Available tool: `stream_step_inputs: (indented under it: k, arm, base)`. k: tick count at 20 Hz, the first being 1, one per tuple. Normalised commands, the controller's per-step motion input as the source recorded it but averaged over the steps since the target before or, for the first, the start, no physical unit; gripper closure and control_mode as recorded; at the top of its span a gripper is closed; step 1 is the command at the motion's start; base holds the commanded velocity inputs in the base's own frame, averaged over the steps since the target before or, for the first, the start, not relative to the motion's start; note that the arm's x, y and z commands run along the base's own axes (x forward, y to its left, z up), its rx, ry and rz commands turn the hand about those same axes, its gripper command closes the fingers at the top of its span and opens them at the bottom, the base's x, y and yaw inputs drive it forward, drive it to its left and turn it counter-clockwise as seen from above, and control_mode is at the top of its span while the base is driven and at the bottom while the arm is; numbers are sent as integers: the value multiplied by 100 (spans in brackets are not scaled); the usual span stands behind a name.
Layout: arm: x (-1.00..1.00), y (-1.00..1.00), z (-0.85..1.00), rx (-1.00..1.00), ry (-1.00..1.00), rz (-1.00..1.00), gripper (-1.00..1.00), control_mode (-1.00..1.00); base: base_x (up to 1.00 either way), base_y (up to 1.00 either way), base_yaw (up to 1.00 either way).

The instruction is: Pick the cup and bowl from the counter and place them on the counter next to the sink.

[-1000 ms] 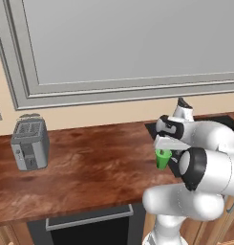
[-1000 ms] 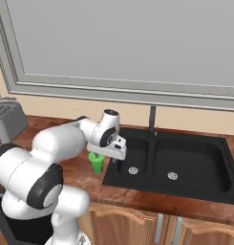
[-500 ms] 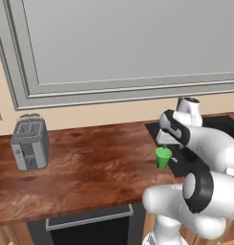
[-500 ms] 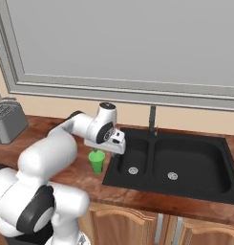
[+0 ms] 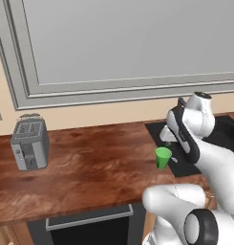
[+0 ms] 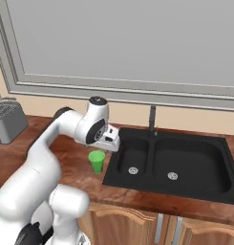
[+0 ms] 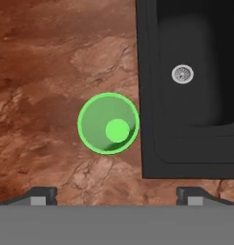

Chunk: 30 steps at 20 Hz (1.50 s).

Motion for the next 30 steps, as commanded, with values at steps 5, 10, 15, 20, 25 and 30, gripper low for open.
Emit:
stream_step_inputs:
  k: [5, 10, 15, 20, 25, 30]
  arm:
    - [-91, 34, 7, 0, -5, 0, -100, -100]
    - [-95, 26, 5, 0, -6, 0, -100, -100]
    - [-73, 34, 33, 0, -5, 0, -100, -100]
    - [-64, 46, 43, 0, -5, 0, -100, -100]
    - [-71, 43, 26, 0, -6, 0, -100, -100]
    - [-18, 10, 2, 0, -1, 0, -100, -100]
  base:
    - [0, 0, 0]
    - [0, 0, 0]
    - [0, 0, 0]
    - [0, 0, 0]
    - [0, 0, 0]
    - [0, 0, 0]
